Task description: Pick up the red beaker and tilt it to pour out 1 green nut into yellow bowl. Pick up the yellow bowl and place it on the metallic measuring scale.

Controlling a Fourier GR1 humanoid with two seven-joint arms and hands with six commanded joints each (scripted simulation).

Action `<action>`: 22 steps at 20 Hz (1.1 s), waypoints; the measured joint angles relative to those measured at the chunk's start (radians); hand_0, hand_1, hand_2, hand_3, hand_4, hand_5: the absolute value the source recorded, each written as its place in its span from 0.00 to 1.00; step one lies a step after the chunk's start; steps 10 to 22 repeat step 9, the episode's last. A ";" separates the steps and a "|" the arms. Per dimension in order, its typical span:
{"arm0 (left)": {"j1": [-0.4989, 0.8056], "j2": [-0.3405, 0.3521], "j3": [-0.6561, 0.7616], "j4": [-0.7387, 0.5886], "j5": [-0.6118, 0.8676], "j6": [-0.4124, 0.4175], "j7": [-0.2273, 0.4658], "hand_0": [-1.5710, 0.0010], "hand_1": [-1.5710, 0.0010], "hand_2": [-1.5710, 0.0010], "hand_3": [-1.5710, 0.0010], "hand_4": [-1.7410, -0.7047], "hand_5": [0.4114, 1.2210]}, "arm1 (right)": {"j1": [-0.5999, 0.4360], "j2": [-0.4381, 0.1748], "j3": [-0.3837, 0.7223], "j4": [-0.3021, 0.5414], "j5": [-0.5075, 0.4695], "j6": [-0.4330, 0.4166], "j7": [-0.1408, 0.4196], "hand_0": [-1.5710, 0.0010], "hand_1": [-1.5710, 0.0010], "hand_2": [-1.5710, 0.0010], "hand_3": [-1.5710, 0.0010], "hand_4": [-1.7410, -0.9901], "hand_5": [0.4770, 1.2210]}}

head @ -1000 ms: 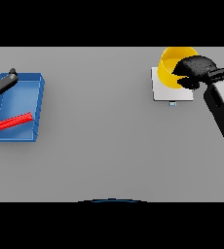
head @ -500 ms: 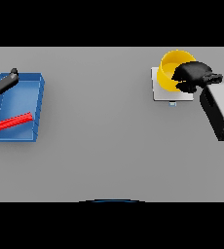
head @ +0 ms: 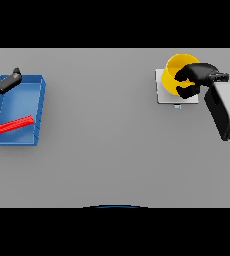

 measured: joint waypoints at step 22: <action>0.014 0.003 0.009 0.001 0.014 -0.001 -0.005 1.00 1.00 1.00 1.00 0.89 0.40 | -0.024 0.020 0.033 0.066 0.038 -0.007 -0.060 0.97 0.97 0.93 0.78 0.58 0.34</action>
